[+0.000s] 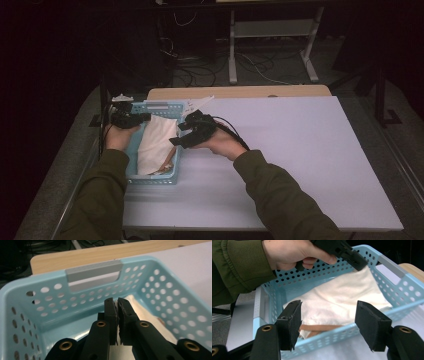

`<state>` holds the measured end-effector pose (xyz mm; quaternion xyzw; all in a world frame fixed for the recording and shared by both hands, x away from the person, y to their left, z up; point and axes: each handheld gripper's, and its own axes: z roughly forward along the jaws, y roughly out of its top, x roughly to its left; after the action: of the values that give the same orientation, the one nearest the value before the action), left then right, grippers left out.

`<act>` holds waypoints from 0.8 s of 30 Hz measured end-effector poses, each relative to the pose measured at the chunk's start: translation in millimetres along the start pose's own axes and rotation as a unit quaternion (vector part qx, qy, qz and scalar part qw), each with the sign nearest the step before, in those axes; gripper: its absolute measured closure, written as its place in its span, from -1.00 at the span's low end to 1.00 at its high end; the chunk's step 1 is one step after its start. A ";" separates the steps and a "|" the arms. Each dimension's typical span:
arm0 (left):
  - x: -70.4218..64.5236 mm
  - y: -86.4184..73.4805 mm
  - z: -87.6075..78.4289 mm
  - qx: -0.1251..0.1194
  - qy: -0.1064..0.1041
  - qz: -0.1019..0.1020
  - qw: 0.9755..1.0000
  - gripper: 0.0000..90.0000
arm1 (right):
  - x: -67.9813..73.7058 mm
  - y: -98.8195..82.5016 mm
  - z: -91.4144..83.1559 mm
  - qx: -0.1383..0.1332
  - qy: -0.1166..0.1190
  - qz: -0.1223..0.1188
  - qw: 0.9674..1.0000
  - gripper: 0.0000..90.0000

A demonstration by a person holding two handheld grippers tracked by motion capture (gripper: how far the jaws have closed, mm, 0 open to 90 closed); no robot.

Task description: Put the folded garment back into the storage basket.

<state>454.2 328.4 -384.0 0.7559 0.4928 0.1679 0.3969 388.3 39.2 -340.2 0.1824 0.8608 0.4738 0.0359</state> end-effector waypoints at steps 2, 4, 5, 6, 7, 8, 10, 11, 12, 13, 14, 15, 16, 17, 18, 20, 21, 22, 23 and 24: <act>0.7 0.3 0.1 0.004 0.007 0.003 1.000 0.86 | -1.7 -3.0 -3.6 0.000 -0.004 0.003 1.000 -0.19; -0.2 1.0 0.0 0.003 0.014 0.004 1.000 0.77 | -3.7 -5.9 -6.7 -0.002 -0.006 0.006 1.000 -0.19; -0.6 0.7 -0.1 0.005 0.022 0.001 1.000 0.69 | -4.3 -7.1 -8.3 -0.001 -0.007 0.008 1.000 -0.19; -0.2 0.4 -0.5 0.006 0.025 0.001 1.000 0.63 | -5.5 -8.3 -9.8 -0.003 -0.008 0.007 1.000 -0.19; -0.2 0.2 -1.2 0.006 0.029 -0.003 1.000 0.54 | -6.2 -9.3 -11.6 -0.003 -0.009 0.010 1.000 -0.20; -0.2 0.3 -2.3 0.007 0.033 -0.003 0.999 0.46 | -7.0 -10.2 -13.2 -0.004 -0.009 0.012 1.000 -0.20; -1.1 0.8 -4.7 0.004 0.035 -0.004 0.999 0.31 | -8.8 -11.9 -16.8 -0.006 -0.012 0.014 1.000 -0.20; -1.8 1.2 -6.2 0.006 0.036 -0.001 0.999 0.25 | -9.7 -12.7 -18.7 -0.006 -0.012 0.017 1.000 -0.20; -2.7 1.6 -7.4 0.006 0.032 -0.001 0.999 0.19 | -11.2 -13.8 -20.7 -0.007 -0.012 0.017 1.000 -0.20; -3.6 1.9 -9.0 0.007 0.027 0.001 1.000 0.17 | -12.4 -14.8 -22.9 -0.007 -0.013 0.018 1.000 -0.20; -5.3 2.3 -10.9 0.007 0.027 0.002 1.000 0.12 | -13.4 -16.0 -25.2 -0.008 -0.013 0.020 1.000 -0.20; -7.4 2.5 -12.6 0.005 0.026 0.002 1.000 0.07 | -14.4 -17.3 -27.1 -0.008 -0.012 0.021 1.000 -0.21; -9.2 2.8 -14.2 0.006 0.020 0.005 1.000 0.03 | -15.3 -18.5 -28.9 -0.006 -0.013 0.019 1.000 -0.22; -11.8 3.1 -16.1 0.006 0.018 0.004 1.000 0.00 | -16.7 -20.1 -30.7 -0.005 -0.013 0.018 1.000 -0.22; -14.8 3.5 -17.7 0.005 0.015 0.006 1.000 -0.04 | -18.0 -21.4 -32.7 -0.005 -0.012 0.019 1.000 -0.23; -21.9 4.9 -20.4 0.006 0.003 0.011 1.000 -0.10 | -20.2 -23.9 -37.4 -0.006 -0.012 0.020 1.000 -0.24; -26.0 5.7 -21.5 0.006 -0.001 0.014 1.000 -0.14 | -21.1 -25.2 -40.1 -0.008 -0.013 0.022 1.000 -0.24; -30.2 6.6 -22.9 0.007 -0.004 0.020 1.000 -0.16 | -21.9 -26.5 -42.8 -0.011 -0.013 0.026 1.000 -0.25; -34.7 7.3 -24.1 0.004 -0.008 0.021 1.000 -0.18 | -22.5 -27.8 -45.8 -0.012 -0.012 0.027 0.999 -0.26; -38.3 8.0 -25.8 0.005 -0.011 0.024 1.000 -0.22 | -23.2 -29.3 -49.0 -0.015 -0.014 0.027 0.999 -0.27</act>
<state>424.9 304.3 -356.4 0.7714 0.4706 0.1668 0.3945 390.2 -22.5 -340.2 0.2117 0.8477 0.4849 0.0377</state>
